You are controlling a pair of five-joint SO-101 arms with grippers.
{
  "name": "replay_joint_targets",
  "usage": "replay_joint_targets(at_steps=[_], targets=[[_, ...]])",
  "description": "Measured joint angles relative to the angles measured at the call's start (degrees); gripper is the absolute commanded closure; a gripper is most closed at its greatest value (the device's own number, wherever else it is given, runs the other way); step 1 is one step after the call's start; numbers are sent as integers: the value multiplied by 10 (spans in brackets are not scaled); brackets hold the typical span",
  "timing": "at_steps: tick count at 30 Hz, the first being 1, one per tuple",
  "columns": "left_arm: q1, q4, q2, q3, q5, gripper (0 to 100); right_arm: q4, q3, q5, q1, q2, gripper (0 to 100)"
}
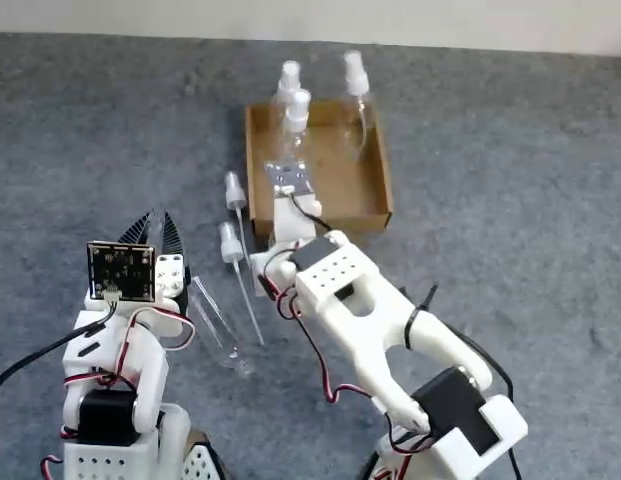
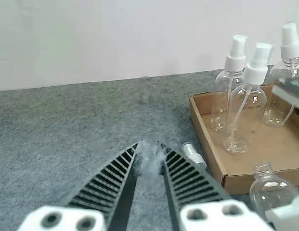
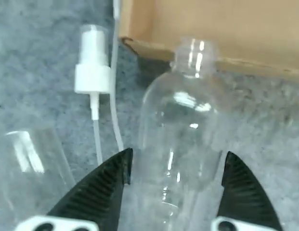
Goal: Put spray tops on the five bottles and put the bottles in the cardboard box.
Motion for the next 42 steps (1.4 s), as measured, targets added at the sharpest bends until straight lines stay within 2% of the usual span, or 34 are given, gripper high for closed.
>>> replay_joint_targets(at_steps=[4, 9, 10, 15, 21, 25, 29, 32, 36, 39, 42], targets=[[0, 0, 0, 0, 0, 995, -15, 21, 0, 0, 0, 786], [0, 0, 0, 0, 0, 995, -18, 22, 0, 0, 0, 985], [0, 0, 0, 0, 0, 995, -18, 22, 0, 0, 0, 998], [0, 0, 0, 0, 0, 995, -12, 22, 0, 8, 0, 994], [0, 0, 0, 0, 0, 995, 78, 22, 33, 14, -12, 995], [0, 0, 0, 0, 0, 995, 120, 24, 84, 16, -76, 995], [-1, 2, 24, -18, 0, 995, 191, 24, 174, 30, -187, 995], [-2, 25, 108, -79, 0, 993, 258, 24, 247, 86, -258, 991], [-2, 91, 302, -211, 0, 977, 325, 46, 367, 235, -308, 991], [-2, 169, 467, -332, 0, 913, 331, 84, 478, 359, -313, 991], [-2, 226, 622, -445, 0, 899, 289, 127, 548, 474, -314, 991]])
